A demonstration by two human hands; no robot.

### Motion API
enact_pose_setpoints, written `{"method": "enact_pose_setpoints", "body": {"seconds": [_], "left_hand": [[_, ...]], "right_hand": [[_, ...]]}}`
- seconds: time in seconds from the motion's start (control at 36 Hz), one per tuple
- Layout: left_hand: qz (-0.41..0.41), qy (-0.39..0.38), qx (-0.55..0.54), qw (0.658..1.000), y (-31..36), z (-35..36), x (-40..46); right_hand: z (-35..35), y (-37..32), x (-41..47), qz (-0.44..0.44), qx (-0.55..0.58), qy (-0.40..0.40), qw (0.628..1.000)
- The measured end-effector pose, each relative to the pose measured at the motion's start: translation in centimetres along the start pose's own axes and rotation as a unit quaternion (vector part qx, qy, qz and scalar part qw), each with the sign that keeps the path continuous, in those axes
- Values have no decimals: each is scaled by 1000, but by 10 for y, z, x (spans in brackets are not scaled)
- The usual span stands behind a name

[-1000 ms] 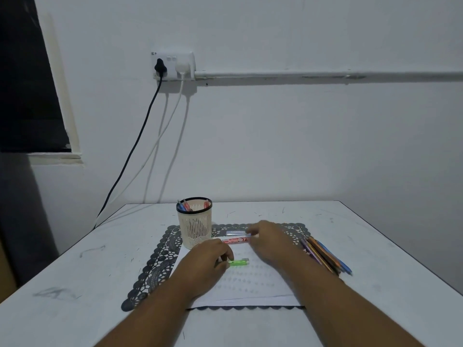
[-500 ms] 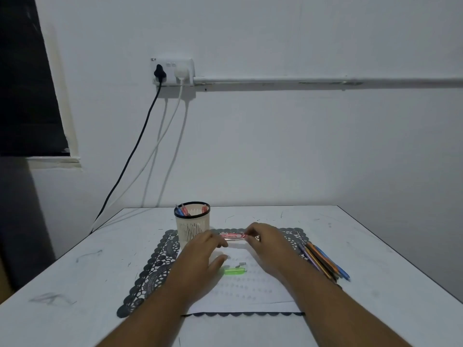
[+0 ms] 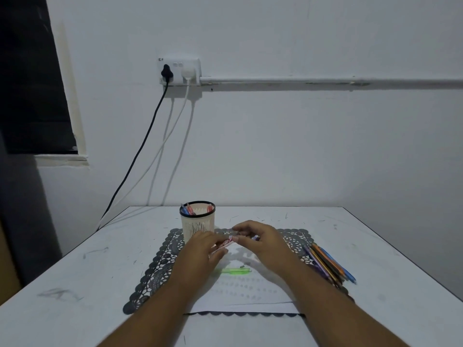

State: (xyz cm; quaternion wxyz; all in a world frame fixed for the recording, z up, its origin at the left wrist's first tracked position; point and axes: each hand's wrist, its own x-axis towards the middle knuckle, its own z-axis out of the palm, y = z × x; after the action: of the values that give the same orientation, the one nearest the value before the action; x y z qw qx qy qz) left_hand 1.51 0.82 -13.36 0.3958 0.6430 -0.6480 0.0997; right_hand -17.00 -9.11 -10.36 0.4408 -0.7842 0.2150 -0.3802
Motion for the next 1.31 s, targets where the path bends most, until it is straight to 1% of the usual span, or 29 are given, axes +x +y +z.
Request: {"method": "enact_pose_setpoints", "body": {"seconds": [0.08,0.17,0.5,0.61,0.69,0.83,0.92,1.0,1.06,1.14,1.22,1.31], "left_hand": [[-27,5,-38,999,2,-1,0],[-26,0,-49,998,4,-2,-1],[-24,0,-28,999,12,-8,-2],[-11,23,4,1000,8,-8,-2],[-5,29,15,999,6,-8,-1],[-8,42,-14,999,9,-11,-1],[-25,39,-61,997,13,-13,0],[-57,20,-147,987,18,-15,-2],[-85,12,-209,974,21,-16,-3],[-123,33,-299,946,22,-14,-3],[-129,52,-370,919,22,-12,-2],[-130,59,-402,905,22,-11,-1]], "right_hand": [[-1,-5,-4,31,111,-12,993],[-2,-8,-7,53,156,-21,986],[-3,-4,-1,50,122,8,991],[0,-6,-2,89,136,-14,987],[3,-4,-3,133,172,-33,975],[9,2,-2,185,231,0,955],[9,2,-1,207,263,16,942],[9,4,0,221,295,14,930],[10,6,1,239,302,5,923],[11,4,0,277,296,-11,914],[13,-2,-1,304,322,-9,897],[14,-1,1,322,351,-13,879]]}}
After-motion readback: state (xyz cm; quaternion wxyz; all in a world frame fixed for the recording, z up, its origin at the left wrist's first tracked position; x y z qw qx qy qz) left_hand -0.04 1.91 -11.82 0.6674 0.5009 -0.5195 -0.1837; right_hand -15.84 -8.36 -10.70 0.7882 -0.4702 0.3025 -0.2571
